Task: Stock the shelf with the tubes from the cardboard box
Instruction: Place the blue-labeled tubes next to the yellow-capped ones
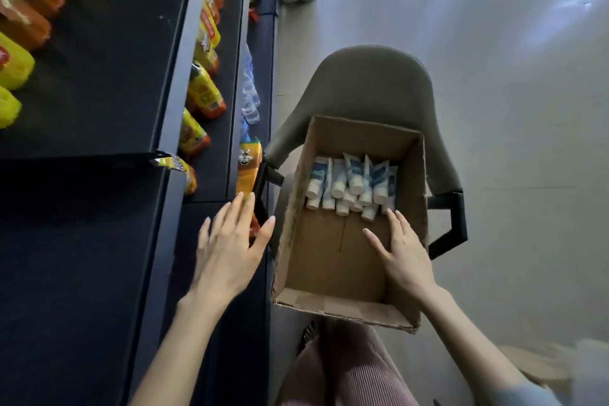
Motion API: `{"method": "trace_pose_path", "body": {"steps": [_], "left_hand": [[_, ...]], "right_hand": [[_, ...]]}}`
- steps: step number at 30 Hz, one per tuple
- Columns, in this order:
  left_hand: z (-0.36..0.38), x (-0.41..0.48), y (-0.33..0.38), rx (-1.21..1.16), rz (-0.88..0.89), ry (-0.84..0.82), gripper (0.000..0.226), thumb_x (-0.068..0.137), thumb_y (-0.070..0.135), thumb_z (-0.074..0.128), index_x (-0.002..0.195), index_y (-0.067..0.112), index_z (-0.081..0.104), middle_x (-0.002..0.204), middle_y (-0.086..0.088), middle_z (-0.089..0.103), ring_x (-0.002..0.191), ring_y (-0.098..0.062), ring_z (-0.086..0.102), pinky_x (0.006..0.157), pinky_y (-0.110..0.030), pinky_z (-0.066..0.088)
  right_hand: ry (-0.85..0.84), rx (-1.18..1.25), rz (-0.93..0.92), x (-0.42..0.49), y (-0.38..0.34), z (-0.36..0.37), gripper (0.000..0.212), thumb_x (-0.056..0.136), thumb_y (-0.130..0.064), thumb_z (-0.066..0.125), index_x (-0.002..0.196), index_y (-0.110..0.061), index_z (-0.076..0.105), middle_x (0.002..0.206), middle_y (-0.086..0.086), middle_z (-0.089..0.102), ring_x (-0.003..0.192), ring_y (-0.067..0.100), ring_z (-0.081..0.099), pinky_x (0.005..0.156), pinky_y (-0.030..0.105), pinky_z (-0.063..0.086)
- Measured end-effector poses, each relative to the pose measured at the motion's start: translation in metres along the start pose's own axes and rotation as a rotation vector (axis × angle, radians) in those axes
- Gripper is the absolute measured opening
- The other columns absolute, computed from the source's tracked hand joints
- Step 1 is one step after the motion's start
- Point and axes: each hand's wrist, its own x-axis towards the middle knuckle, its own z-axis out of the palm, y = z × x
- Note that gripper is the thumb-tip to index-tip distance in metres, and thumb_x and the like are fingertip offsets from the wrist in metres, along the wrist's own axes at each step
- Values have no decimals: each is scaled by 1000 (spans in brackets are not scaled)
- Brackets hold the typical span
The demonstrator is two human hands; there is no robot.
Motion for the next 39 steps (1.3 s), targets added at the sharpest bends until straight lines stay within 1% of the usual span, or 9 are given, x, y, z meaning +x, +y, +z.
{"method": "trace_pose_path", "body": {"steps": [7, 10, 16, 23, 27, 32, 34, 36, 39], "left_hand": [[31, 70, 17, 0, 21, -64, 78, 85, 67, 6, 152, 27, 12, 159, 4, 15, 146, -13, 11, 118, -41, 10], [51, 94, 25, 24, 42, -118, 77, 85, 66, 5, 152, 28, 9, 160, 4, 13, 146, -13, 9, 118, -41, 8], [88, 122, 35, 21, 89, -160, 79, 83, 68, 1, 151, 30, 7, 160, 6, 7, 147, -13, 6, 118, -39, 6], [107, 130, 39, -81, 121, -133, 78, 84, 72, -1, 151, 32, 8, 159, 10, 10, 146, -7, 7, 119, -37, 9], [114, 126, 42, -150, 124, -118, 74, 83, 71, 0, 148, 35, 8, 157, 15, 13, 141, 2, 6, 113, -27, 5], [121, 123, 46, -202, 138, -130, 75, 85, 70, 4, 149, 32, 12, 156, 15, 18, 138, 5, 9, 111, -25, 10], [122, 121, 48, -240, 137, -131, 70, 90, 68, 10, 150, 31, 16, 154, 16, 22, 135, 6, 11, 112, -26, 12], [122, 121, 52, -327, 115, -154, 64, 94, 64, 19, 149, 31, 21, 149, 18, 27, 136, 5, 17, 113, -26, 16], [122, 125, 59, -620, 8, -262, 64, 86, 60, 33, 144, 31, 36, 142, 19, 39, 131, 5, 31, 112, -25, 26]], "right_hand": [[-25, 103, 84, 73, 12, 15, 76, 92, -59, 39, 151, -18, 17, 158, 4, 18, 145, 21, 20, 112, 41, 28], [-55, 230, 134, 109, 18, 26, 79, 91, -58, 42, 151, -14, 15, 158, 7, 18, 144, 22, 21, 113, 41, 26], [-21, 422, 247, 175, 36, 54, 77, 92, -48, 51, 150, -11, 17, 153, 14, 25, 140, 28, 27, 111, 38, 26], [-41, 422, 357, 221, 62, 89, 75, 95, -31, 54, 152, -17, 7, 153, 18, 20, 138, 35, 29, 106, 43, 33], [43, 529, 413, 238, 69, 98, 65, 95, -25, 53, 149, -15, 18, 149, 18, 29, 134, 34, 35, 104, 37, 35], [43, 615, 537, 247, 73, 92, 50, 94, -25, 55, 138, -7, 40, 137, 16, 50, 123, 33, 50, 98, 38, 44], [-3, 780, 621, 242, 71, 86, 46, 92, -23, 58, 133, -7, 45, 131, 16, 55, 117, 32, 55, 94, 43, 49], [-62, 1062, 704, 230, 66, 77, 44, 92, -20, 60, 131, -7, 45, 126, 15, 57, 108, 29, 59, 88, 44, 52], [-167, 1436, 688, 207, 54, 65, 47, 89, -16, 64, 130, -6, 45, 119, 15, 60, 104, 28, 62, 89, 45, 53]]}}
